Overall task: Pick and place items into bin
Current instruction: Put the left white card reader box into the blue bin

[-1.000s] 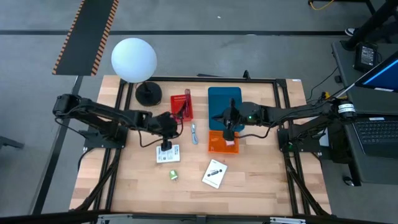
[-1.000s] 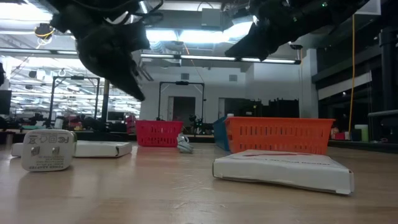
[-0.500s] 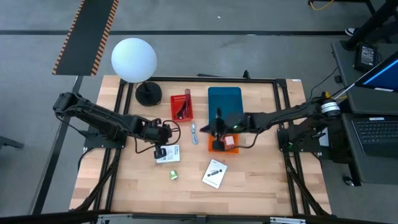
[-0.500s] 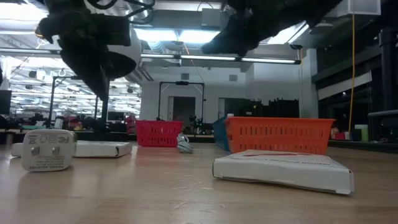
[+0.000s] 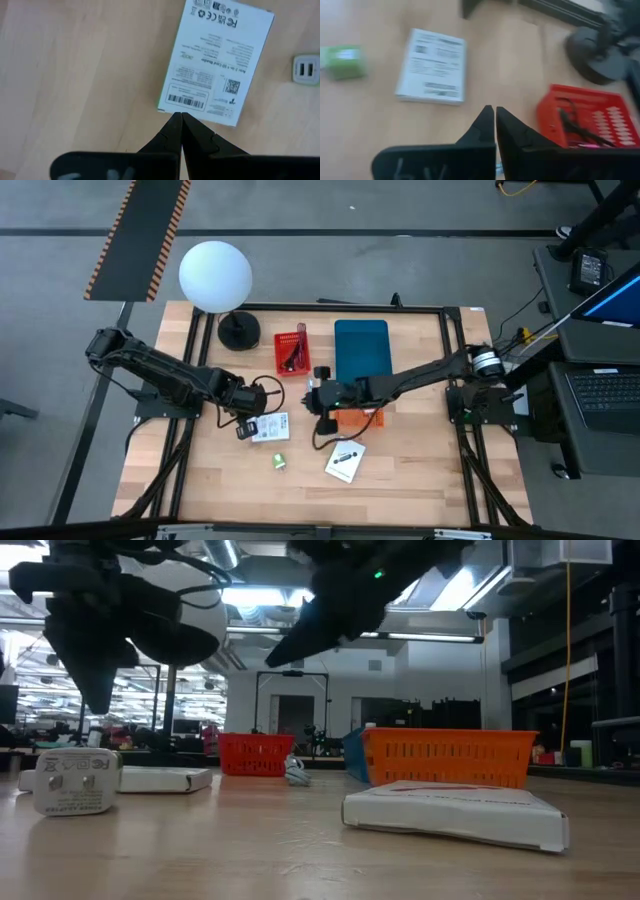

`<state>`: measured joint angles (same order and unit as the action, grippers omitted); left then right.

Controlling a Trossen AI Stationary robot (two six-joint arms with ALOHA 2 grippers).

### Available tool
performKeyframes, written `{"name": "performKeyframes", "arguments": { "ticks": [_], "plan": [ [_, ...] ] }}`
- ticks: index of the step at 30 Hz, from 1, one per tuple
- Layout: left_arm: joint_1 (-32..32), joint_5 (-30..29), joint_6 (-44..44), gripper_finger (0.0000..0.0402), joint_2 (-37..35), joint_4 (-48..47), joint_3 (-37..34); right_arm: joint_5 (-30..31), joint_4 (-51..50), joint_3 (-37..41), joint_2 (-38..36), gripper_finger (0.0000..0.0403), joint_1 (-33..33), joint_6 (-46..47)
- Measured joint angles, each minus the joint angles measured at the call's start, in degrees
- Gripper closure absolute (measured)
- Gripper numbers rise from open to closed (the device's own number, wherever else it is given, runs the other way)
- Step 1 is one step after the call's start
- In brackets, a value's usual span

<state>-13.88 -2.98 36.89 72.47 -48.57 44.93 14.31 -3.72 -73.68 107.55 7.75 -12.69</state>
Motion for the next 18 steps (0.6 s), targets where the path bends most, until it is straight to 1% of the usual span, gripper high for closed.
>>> {"name": "performKeyframes", "arguments": {
  "ticks": [2, 7, 9, 13, 18],
  "plan": [
    [-0.4, 0.4, 0.4, 0.0398, 0.0, 0.0, 0.0, 2.8, -0.3, -1.6, 2.0, 0.0402, 0.1, 0.1],
    [-1.3, 0.5, 0.5, 0.0398, 0.0, 0.0, 0.0, 3.1, -2.2, -5.4, 5.9, 0.0402, 0.2, 2.1],
    [-1.7, 0.5, 0.5, 0.0398, 0.0, 0.4, -0.4, 3.1, -4.5, -6.8, 6.6, 0.0397, 0.7, 2.4],
    [-2.2, 0.5, 1.4, 0.0398, 0.0, 0.3, -1.8, 3.1, -7.9, -9.2, 7.9, 0.0371, 2.2, 3.6],
    [-3.0, -0.1, 1.5, 0.0398, 0.0, 1.0, -2.5, 3.0, -7.5, -9.5, 9.4, 0.0320, 4.5, 3.4]
  ]
}}
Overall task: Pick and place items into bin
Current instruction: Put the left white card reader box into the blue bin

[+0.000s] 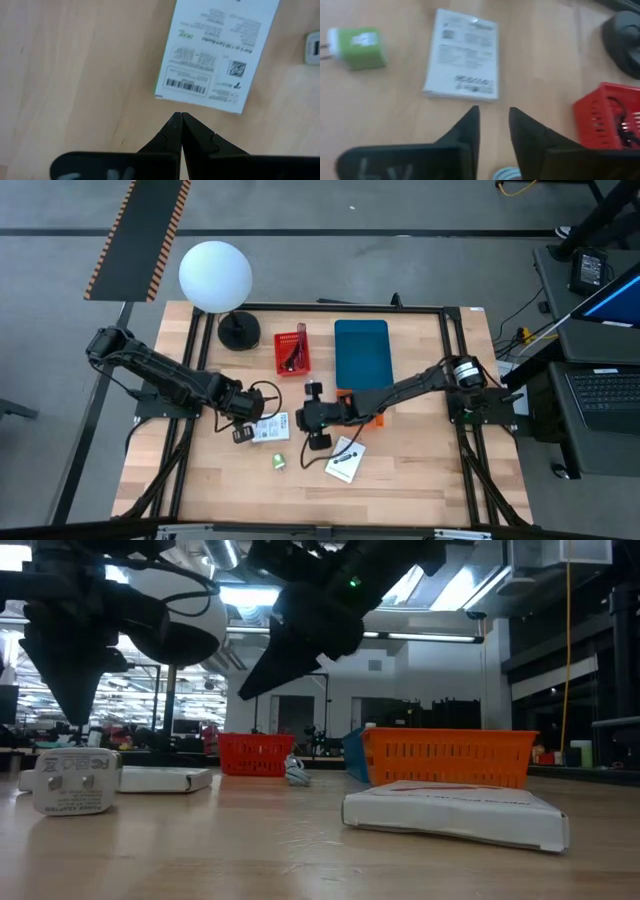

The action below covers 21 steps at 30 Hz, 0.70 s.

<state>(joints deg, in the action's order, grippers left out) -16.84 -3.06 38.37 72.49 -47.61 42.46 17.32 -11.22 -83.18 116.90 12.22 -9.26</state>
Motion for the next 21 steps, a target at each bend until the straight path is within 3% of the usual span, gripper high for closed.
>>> {"name": "performKeyframes", "arguments": {
  "ticks": [12, 21],
  "plan": [
    [0.0, -2.0, 0.4, 0.0398, 0.0, 1.1, 0.0, 0.0, 1.6, 0.0, 1.3, 0.0202, 2.7, 4.8],
    [-0.1, -3.5, 0.4, 0.0398, 0.0, 1.2, 0.0, 0.0, -1.8, -4.4, 1.3, 0.0183, 3.2, 6.6]
  ]
}}
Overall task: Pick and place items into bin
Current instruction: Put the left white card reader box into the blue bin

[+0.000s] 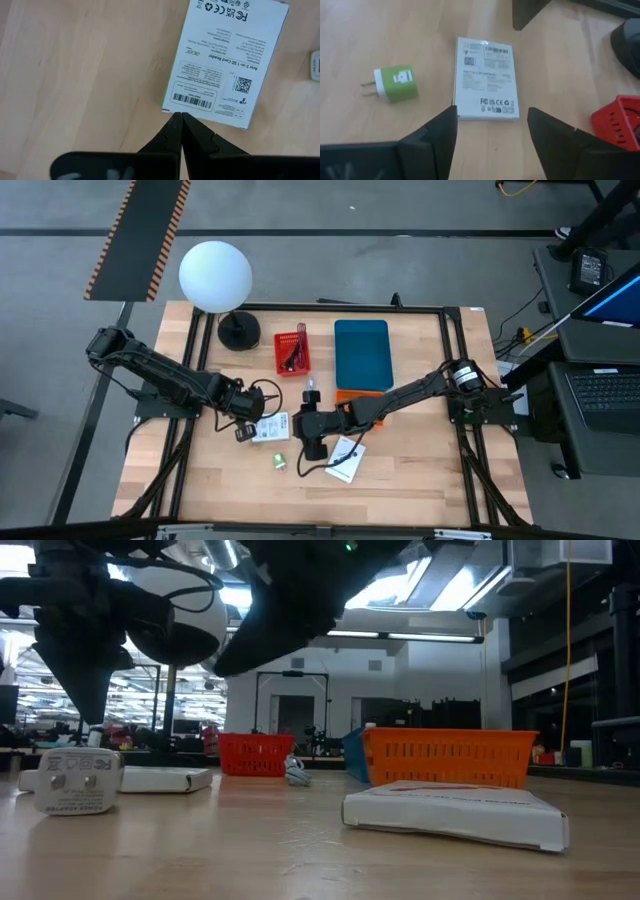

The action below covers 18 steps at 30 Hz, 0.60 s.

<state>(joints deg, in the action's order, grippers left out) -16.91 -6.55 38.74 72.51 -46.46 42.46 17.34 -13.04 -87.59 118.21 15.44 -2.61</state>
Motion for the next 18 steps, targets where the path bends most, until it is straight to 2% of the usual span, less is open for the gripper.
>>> {"name": "performKeyframes", "arguments": {
  "ticks": [11, 18],
  "plan": [
    [-3.3, -3.3, -0.9, 0.0400, 0.1, 1.6, -0.1, -0.8, -0.5, -0.5, 1.3, 0.0188, 0.4, 3.9],
    [-3.6, -1.2, -0.3, 0.0401, 0.4, 6.0, -3.9, -0.5, -3.5, -5.8, 3.8, 0.0188, 0.5, 2.2]
  ]
}}
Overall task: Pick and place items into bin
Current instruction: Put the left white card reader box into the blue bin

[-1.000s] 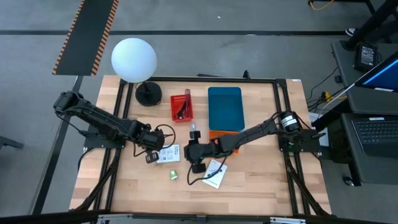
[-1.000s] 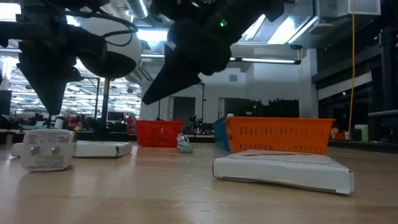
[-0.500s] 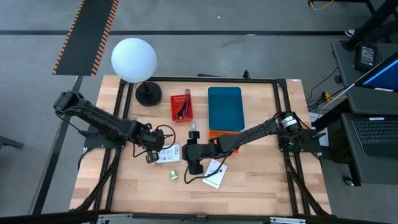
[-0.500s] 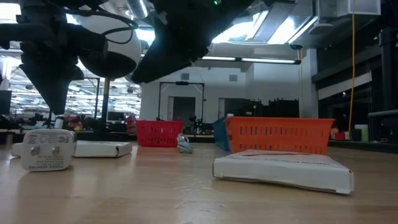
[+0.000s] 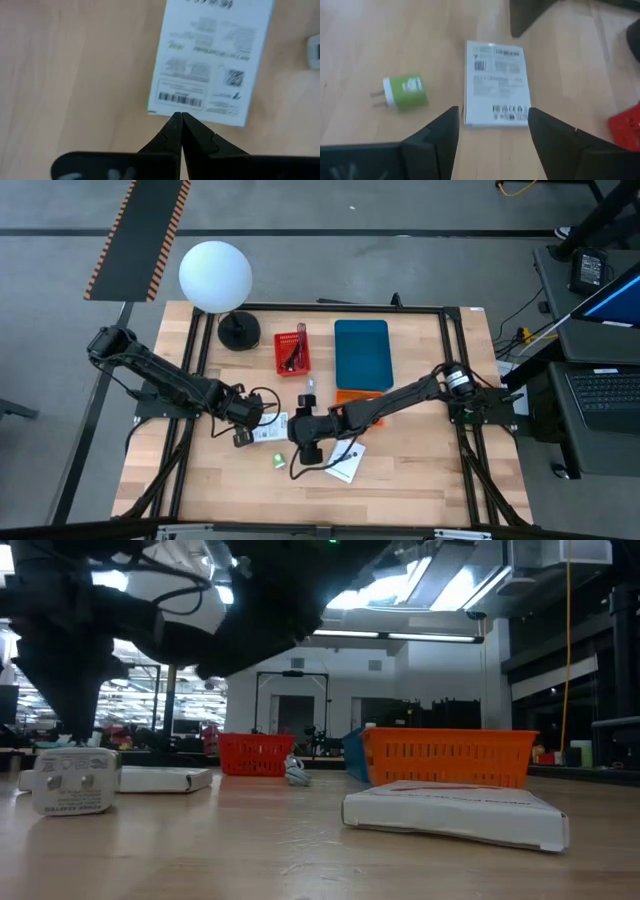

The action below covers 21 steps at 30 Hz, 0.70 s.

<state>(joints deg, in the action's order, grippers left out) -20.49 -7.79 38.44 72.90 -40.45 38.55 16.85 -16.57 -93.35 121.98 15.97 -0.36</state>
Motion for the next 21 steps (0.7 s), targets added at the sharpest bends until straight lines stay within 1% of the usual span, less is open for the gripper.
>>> {"name": "performKeyframes", "arguments": {
  "ticks": [9, 14, 21],
  "plan": [
    [0.9, -0.2, -0.6, 0.0400, 0.0, 0.1, -0.5, 0.0, 0.5, -1.7, 4.9, 0.0188, 0.0, -1.7],
    [2.0, -1.3, -1.1, 0.0400, 0.0, 0.3, -0.5, 2.1, 0.5, -1.7, 5.8, 0.0188, 0.0, -3.1],
    [3.0, -0.2, -2.7, 0.0400, 2.3, 0.4, -0.5, 2.2, 0.5, -1.7, 5.9, 0.0188, 0.0, -3.1]
  ]
}}
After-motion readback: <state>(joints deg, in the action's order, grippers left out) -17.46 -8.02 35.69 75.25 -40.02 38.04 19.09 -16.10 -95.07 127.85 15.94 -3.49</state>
